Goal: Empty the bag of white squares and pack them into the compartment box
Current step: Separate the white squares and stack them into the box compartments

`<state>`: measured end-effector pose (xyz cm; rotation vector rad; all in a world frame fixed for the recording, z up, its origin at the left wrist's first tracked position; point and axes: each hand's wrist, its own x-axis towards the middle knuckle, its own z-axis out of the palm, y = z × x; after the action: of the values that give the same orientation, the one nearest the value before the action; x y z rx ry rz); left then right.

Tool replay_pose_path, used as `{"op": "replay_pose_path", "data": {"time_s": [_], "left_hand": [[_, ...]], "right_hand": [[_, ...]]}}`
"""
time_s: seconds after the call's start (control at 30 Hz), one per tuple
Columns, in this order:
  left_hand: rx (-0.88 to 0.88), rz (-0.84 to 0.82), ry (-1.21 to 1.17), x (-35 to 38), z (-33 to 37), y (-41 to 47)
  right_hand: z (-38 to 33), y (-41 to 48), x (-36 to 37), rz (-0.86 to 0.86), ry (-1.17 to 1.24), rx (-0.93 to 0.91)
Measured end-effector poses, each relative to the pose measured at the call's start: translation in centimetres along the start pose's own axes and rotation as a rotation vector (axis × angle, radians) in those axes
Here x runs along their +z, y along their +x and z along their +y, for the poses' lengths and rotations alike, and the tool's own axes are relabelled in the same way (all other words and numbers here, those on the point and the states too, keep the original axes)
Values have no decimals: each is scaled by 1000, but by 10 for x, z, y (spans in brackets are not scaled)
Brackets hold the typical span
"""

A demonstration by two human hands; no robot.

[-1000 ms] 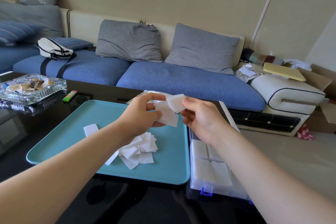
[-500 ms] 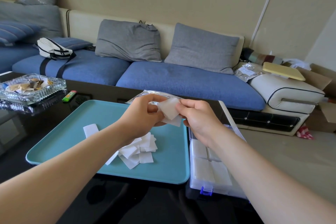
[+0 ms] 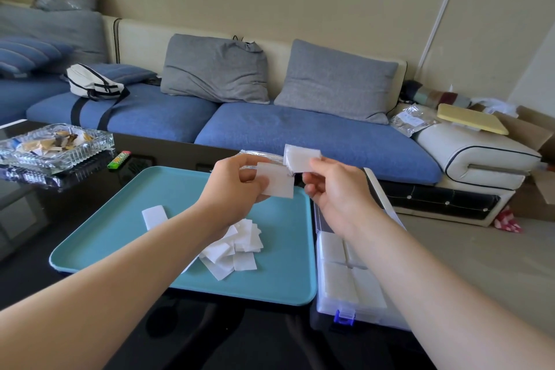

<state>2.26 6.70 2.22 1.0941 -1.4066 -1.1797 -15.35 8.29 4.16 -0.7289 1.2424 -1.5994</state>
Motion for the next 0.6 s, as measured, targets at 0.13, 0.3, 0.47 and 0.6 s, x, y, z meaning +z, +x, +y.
{"op": "replay_pose_path", "data": {"time_s": [0.13, 0.3, 0.47, 0.6], "left_hand": [[8, 7, -89, 1, 1, 0], [7, -40, -151, 3, 2, 0], [-15, -2, -171, 2, -3, 6], [-22, -6, -145, 0, -5, 6]], "right_hand": [[5, -8, 1, -142, -92, 141], [5, -9, 0, -136, -242, 131], [5, -5, -7, -34, -384, 57], [1, -5, -7, -129, -210, 60]]}}
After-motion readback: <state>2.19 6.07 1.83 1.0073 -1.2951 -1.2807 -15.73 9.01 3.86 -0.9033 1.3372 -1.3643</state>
